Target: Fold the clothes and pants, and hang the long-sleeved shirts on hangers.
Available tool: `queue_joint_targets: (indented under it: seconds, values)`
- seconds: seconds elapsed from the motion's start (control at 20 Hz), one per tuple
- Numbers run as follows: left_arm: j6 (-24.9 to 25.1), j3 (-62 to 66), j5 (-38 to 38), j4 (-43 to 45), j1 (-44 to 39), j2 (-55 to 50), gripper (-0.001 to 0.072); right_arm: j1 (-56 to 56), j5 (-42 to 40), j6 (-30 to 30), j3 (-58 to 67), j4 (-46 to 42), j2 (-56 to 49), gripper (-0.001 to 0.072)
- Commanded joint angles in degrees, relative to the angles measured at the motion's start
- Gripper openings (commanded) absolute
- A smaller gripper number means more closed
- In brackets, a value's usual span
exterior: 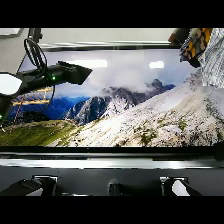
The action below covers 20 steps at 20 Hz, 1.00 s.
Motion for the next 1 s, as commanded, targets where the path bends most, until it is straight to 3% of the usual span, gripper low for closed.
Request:
queue_joint_targets:
  seconds: [0.0, 0.4, 0.45, 0.55, 0.6, 0.7, 0.8, 0.85, 0.9, 0.95]
  values:
    - [-0.5, 0.0, 0.0, 0.0, -0.04, -0.17, 0.0674, -0.02, 1.66, 0.11, 0.0, -1.4, -2.19, 0.0047]
    - [-0.5, 0.0, 0.0, 0.0, -0.04, -0.17, 0.0674, -0.02, 6.49, 0.02, -0.02, 2.03, -2.54, 0.0056]
    - [-0.5, 0.02, 0.0, 0.0, -0.04, -0.17, 0.0674, -0.02, 6.56, -0.28, -0.02, 2.82, -1.88, 0.0164]
    - [-0.5, 0.02, 0.04, 0.0, -0.02, -0.09, 0.0675, -0.02, 6.19, -2.16, -0.02, 3.54, 0.2, 0.0529]
    - [-1.11, 0.09, 0.11, 0.0, -0.02, 0.09, 0.0676, -0.02, 5.25, -3.5, -0.02, 3.5, 1.7, 0.0601]
    - [-4.39, 0.17, 0.48, 0.0, 0.52, 0.76, 0.0679, -0.02, 1.77, -3.34, -0.02, 3.67, 5.49, 0.0615]
    - [-7.76, 0.17, 0.46, 0.0, 2.19, 1.79, 0.0679, -0.02, -4.48, 6.62, -0.02, 8.59, 8.7, 0.0616]
    - [-9.29, 0.17, 0.42, 0.02, 3.06, 2.32, 0.0679, 0.0, -9.92, 8.61, -0.02, 15.85, 9.35, 0.0615]
    - [-10.51, 0.17, 0.35, 0.0, 4.04, 2.99, 0.0682, 0.11, -16.13, 6.49, -0.02, 25.05, 9.09, 0.0615]
    - [-11.65, 0.17, 0.04, 0.0, 4.92, 3.72, 0.0685, 0.11, -22.67, 0.46, -0.02, 39.12, 7.98, 0.0615]
